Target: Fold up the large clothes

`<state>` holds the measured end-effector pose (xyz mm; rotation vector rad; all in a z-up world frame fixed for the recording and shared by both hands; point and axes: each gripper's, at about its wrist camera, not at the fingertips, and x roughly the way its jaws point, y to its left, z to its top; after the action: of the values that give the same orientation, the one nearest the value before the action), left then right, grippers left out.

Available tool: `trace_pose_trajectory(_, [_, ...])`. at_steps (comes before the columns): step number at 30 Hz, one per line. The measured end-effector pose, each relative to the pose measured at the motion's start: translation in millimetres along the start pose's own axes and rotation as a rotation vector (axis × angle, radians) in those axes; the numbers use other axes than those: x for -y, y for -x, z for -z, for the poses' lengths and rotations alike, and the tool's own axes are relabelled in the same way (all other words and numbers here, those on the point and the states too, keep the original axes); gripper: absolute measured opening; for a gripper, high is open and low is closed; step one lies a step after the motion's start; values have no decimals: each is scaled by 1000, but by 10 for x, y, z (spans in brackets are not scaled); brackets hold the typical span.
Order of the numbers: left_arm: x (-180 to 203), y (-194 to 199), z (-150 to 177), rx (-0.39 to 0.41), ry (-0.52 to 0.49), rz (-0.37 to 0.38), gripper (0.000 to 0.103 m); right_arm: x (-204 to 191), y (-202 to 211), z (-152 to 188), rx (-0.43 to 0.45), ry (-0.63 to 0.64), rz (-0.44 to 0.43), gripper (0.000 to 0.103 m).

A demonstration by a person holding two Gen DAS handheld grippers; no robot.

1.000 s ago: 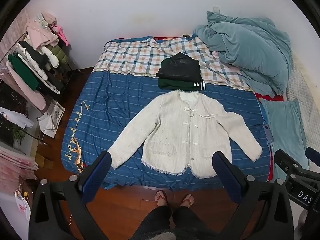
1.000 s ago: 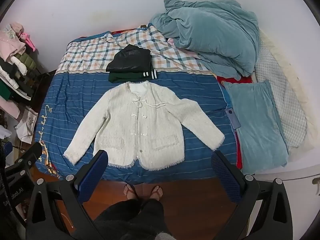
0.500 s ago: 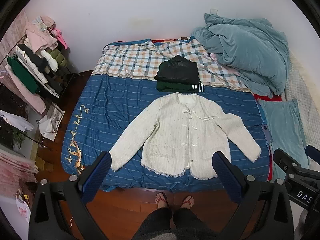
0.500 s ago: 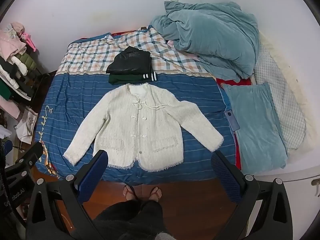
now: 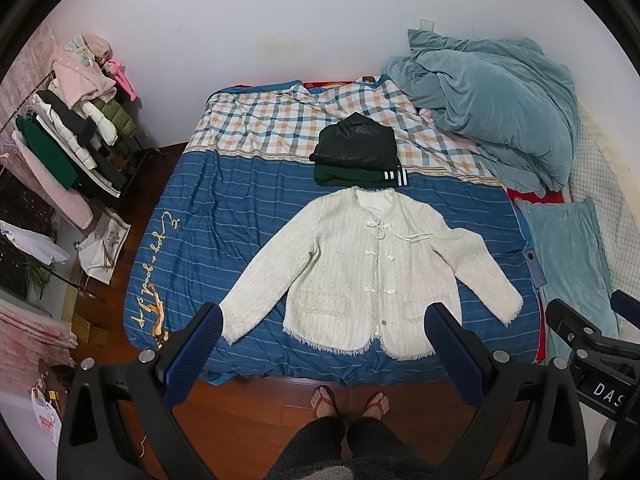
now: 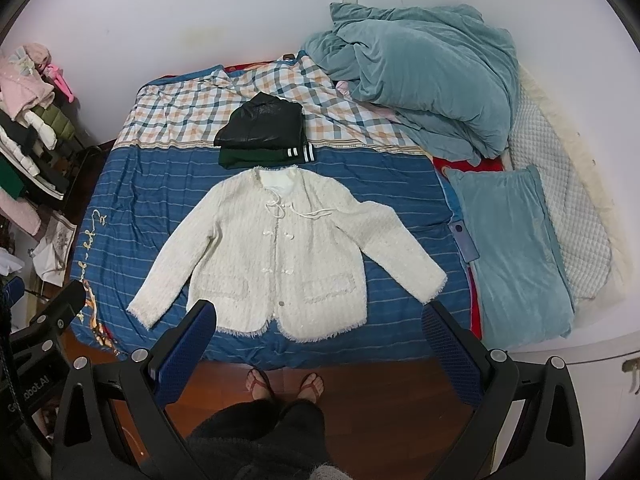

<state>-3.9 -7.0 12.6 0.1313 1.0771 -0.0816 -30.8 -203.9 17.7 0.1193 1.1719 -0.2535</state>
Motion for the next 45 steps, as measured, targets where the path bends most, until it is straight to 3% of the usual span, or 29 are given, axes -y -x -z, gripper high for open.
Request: trace_pose_trajectory(45, [33,78,-94,25,5,-2,103,-53,146,-78,12,-3,-3,103])
